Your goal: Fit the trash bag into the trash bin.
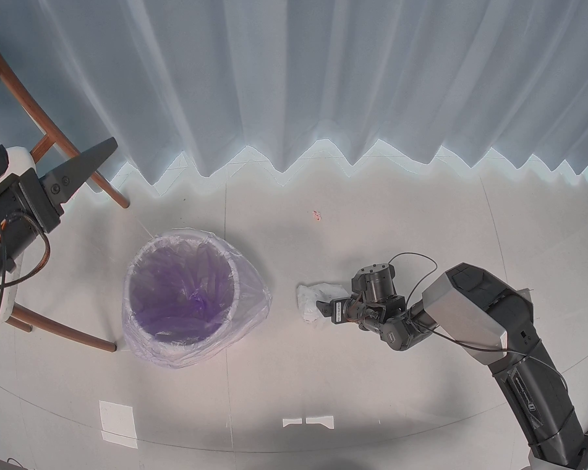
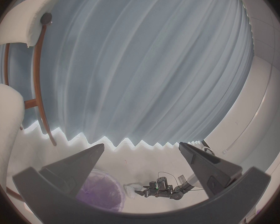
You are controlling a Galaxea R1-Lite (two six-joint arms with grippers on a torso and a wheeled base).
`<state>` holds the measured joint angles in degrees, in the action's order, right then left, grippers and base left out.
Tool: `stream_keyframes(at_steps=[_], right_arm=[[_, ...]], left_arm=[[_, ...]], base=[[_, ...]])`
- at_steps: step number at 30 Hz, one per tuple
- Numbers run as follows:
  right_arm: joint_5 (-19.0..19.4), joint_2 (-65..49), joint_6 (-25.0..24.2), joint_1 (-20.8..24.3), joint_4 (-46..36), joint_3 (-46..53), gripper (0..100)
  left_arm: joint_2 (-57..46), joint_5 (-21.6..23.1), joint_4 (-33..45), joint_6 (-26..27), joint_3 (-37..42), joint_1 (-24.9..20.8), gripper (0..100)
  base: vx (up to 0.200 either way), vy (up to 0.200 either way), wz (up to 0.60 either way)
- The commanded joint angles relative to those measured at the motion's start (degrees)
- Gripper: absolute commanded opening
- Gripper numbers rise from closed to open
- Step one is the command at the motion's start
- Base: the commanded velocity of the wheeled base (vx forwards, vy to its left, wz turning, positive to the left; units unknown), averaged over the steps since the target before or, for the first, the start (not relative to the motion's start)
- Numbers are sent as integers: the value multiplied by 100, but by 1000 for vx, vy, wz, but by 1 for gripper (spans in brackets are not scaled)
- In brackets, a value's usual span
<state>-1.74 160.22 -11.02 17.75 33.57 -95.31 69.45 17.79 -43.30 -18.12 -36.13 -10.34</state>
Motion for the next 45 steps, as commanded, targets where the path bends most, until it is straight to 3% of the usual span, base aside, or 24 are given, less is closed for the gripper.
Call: stream_keyframes(at_steps=[1, 19, 20, 35, 36, 39, 45], right_arm=[[34, 62, -5, 80, -264, -243, 100], [60, 396, -14, 150, -562, -893, 100], [60, 405, -14, 141, -562, -893, 0], [-98, 361, -76, 150, -431, -858, 0], [-274, 150, -243, 141, -237, -753, 0], [-335, -553, -1025, 141, 369, -120, 0], [-204, -2707, -1535, 141, 580, 1735, 0]], left_arm=[[-107, -82, 67, 19, 80, 14, 100], [-72, -74, 59, 36, 89, -30, 100], [-72, -74, 59, 36, 89, -30, 100], [-63, -82, 76, 45, -140, -39, 100], [-63, -74, 76, -8, -263, -30, 100], [-63, -74, 67, -175, -403, 5, 100], [-151, 6, 67, -395, -359, -179, 100]], base=[[0, 200, 0], [0, 22, 0], [0, 0, 0], [0, 0, 0], [0, 0, 0], [0, 0, 0], [0, 0, 0]])
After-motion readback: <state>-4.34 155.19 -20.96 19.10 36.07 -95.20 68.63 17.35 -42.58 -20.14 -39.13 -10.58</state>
